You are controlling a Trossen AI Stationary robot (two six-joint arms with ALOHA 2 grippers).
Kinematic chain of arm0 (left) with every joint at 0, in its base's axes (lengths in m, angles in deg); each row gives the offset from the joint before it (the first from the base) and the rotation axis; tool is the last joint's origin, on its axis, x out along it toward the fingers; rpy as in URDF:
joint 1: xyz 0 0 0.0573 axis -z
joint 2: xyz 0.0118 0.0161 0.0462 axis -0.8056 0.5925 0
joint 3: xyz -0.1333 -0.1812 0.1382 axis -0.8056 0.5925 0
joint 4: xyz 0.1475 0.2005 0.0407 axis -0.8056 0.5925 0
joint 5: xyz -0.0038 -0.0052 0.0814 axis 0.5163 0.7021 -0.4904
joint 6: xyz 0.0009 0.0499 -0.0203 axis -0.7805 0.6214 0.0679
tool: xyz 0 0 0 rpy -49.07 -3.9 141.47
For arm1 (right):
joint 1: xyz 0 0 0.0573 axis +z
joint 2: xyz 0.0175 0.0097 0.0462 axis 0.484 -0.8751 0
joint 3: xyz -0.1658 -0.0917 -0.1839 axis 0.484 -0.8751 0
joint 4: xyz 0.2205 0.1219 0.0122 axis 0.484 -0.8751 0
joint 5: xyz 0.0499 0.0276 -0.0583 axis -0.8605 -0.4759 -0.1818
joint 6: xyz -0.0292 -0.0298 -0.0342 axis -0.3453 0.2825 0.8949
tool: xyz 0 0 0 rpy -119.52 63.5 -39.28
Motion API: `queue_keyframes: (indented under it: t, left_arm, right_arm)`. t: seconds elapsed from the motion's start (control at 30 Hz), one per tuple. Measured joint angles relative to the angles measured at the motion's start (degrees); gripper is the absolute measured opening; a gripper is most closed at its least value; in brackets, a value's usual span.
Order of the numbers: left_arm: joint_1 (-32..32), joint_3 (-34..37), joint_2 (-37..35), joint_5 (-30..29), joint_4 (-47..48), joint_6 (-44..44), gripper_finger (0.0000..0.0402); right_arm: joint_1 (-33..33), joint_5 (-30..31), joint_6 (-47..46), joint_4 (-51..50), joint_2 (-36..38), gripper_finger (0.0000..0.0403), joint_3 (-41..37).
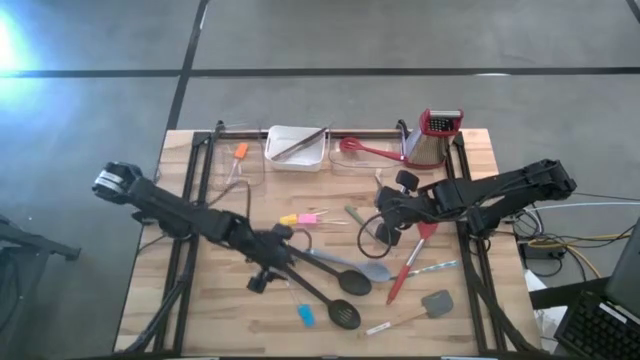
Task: Pick & Place Kitchen Items
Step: Put the blue spatula into the left transparent bin
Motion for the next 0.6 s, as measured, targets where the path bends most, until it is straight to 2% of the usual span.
queue_keyframes:
  t: [0.27, 0.6]
  left_arm:
    - [6.89, -5.57, 10.93, 0.13, -3.19, -1.85, 0.0206]
    - [7.64, -12.61, 23.35, 0.95, -2.97, -1.93, 0.0206]
  right_arm:
    - [-1.73, 0.0, 0.0, -0.01, 0.57, 0.0038, 1.08]
    - [-1.76, -0.35, -0.58, 0.08, 0.57, 0.0038, 1.86]
